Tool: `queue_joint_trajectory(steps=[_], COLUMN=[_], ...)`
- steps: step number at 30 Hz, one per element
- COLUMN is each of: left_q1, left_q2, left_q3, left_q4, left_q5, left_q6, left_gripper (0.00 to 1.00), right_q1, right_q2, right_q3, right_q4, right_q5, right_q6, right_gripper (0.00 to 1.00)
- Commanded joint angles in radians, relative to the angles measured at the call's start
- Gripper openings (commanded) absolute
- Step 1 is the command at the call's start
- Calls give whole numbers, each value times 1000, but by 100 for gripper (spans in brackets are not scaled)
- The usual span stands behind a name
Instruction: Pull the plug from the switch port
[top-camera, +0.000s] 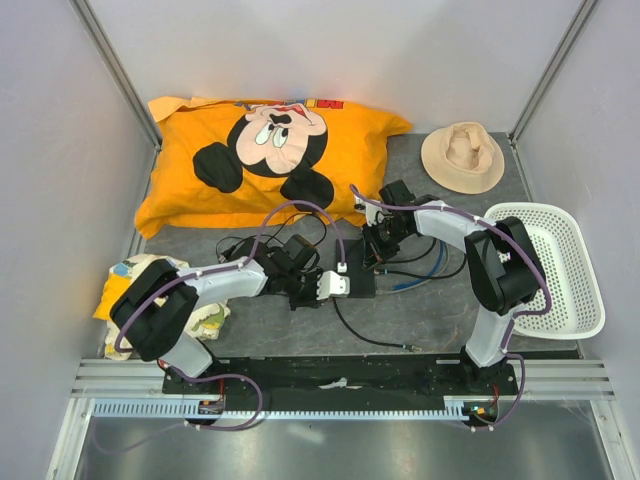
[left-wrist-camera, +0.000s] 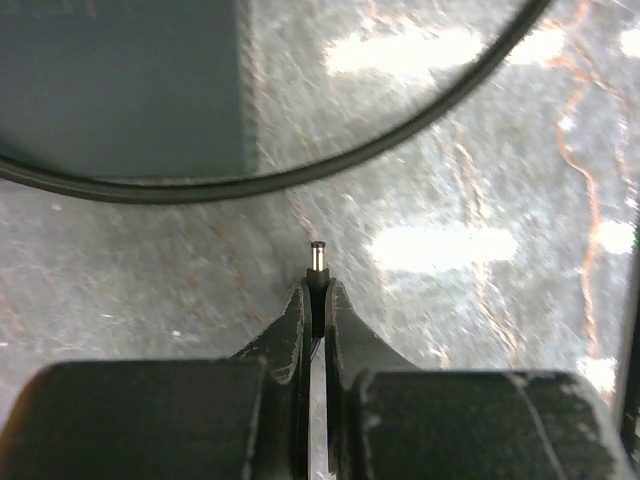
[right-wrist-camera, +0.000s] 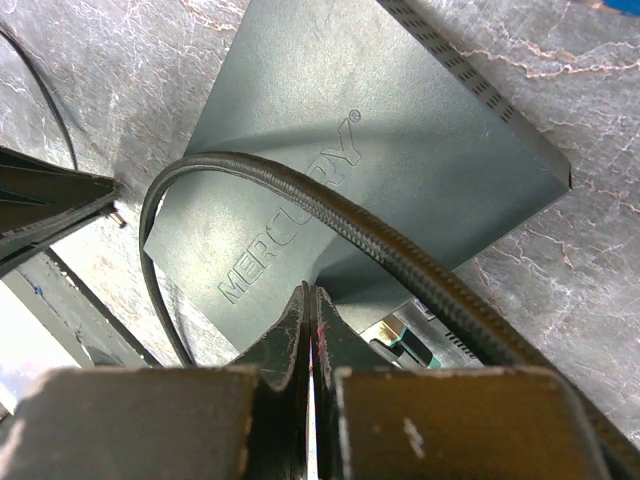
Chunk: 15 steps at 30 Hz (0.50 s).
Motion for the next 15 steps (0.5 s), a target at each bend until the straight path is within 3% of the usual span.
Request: queue_joint_trajectory(steps=[1, 6, 9, 10, 11, 13, 15], left_q1=[28, 98, 191, 250, 281, 375, 459], left_q2=[-34, -141, -138, -132, -124, -94, -48], left_q3=[-4, 128, 209, 223, 231, 257, 288], left_q4=[-191, -256, -266, -265, -254, -230, -211], left_q5=[36, -41, -142, -189, -219, -295, -337], left_q6=[37, -3, -72, -79, -93, -104, -113], left_gripper=[2, 1, 2, 2, 2, 2, 1], right_q1=[3, 3, 1, 3, 3, 3, 3], right_q2=[75, -109, -252, -308, -332, -379, -395], right_q3=[-84, -58, -43, -34, -15, 5, 31], right_q4=[-48, -44, -16, -2, 5, 31, 54], right_q5=[217, 128, 95, 89, 89, 89, 98], right_q6=[-85, -131, -151, -154, -151, -148, -129], right_gripper=[0, 0, 19, 35, 41, 54, 60])
